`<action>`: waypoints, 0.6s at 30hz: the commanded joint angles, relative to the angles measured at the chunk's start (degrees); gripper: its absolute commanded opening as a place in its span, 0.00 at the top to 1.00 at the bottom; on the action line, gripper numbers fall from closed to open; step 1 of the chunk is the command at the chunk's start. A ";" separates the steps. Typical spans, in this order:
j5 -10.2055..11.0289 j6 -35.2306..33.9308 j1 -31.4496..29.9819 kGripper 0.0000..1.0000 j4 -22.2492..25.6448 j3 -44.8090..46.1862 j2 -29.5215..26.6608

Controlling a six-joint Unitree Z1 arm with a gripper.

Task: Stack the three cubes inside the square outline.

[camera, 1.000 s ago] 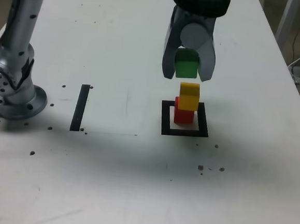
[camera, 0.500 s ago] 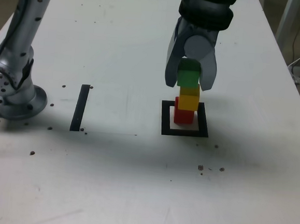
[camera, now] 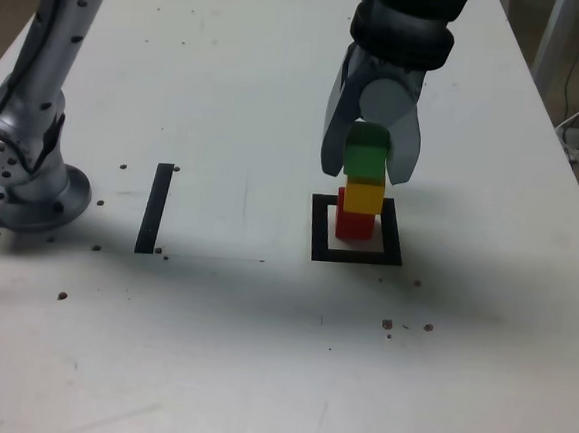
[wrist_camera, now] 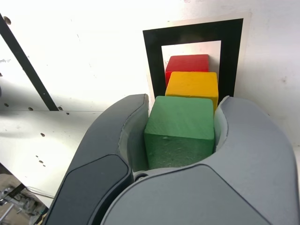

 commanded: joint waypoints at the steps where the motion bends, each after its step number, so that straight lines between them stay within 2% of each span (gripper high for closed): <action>1: -0.12 0.34 0.18 0.46 0.30 0.03 0.30; 4: -0.15 0.70 0.24 0.12 0.21 0.16 0.37; 6: -0.15 0.76 0.24 0.02 0.17 0.24 0.39; 18: 0.44 0.78 0.33 0.01 -0.19 0.89 -0.83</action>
